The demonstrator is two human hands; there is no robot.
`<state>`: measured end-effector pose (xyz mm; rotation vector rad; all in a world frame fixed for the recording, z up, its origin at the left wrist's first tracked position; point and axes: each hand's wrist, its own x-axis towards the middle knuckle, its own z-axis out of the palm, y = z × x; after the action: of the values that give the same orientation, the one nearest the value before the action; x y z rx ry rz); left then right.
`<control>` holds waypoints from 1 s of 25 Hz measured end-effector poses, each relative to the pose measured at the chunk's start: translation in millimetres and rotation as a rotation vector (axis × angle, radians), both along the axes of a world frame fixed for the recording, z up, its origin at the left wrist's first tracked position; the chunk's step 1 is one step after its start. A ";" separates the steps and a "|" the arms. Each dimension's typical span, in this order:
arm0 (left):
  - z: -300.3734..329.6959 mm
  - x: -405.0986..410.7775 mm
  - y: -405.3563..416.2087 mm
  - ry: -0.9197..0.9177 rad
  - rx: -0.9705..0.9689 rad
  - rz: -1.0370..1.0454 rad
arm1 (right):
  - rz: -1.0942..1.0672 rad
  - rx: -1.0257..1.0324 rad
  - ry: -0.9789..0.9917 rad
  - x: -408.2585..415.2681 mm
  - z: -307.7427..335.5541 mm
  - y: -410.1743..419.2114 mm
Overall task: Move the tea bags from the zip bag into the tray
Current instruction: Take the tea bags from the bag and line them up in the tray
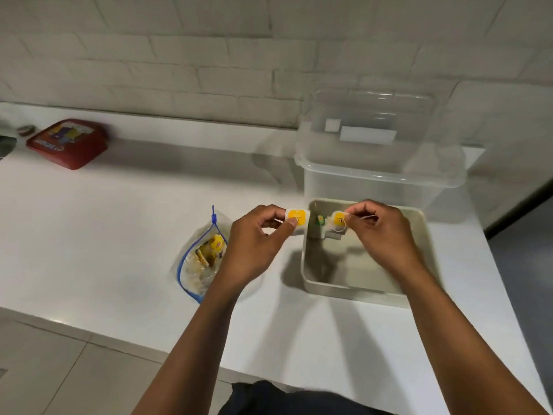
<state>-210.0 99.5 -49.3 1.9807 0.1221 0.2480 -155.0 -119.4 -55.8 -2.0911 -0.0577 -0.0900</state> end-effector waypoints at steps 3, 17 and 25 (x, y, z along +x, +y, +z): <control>-17.3 12.1 -26.9 -0.010 0.032 -0.034 | -0.035 -0.178 0.070 26.4 -26.0 -46.7; -49.7 35.0 -56.8 0.020 0.224 0.020 | -0.010 -0.239 0.285 83.3 -94.3 -38.2; -54.8 35.7 -58.5 -0.049 0.372 -0.025 | -0.008 -0.532 0.143 82.6 -93.6 -39.1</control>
<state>-174.3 41.0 -104.1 2.3412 0.0201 0.3209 -72.4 -158.5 -149.4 -2.6232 0.0163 0.0800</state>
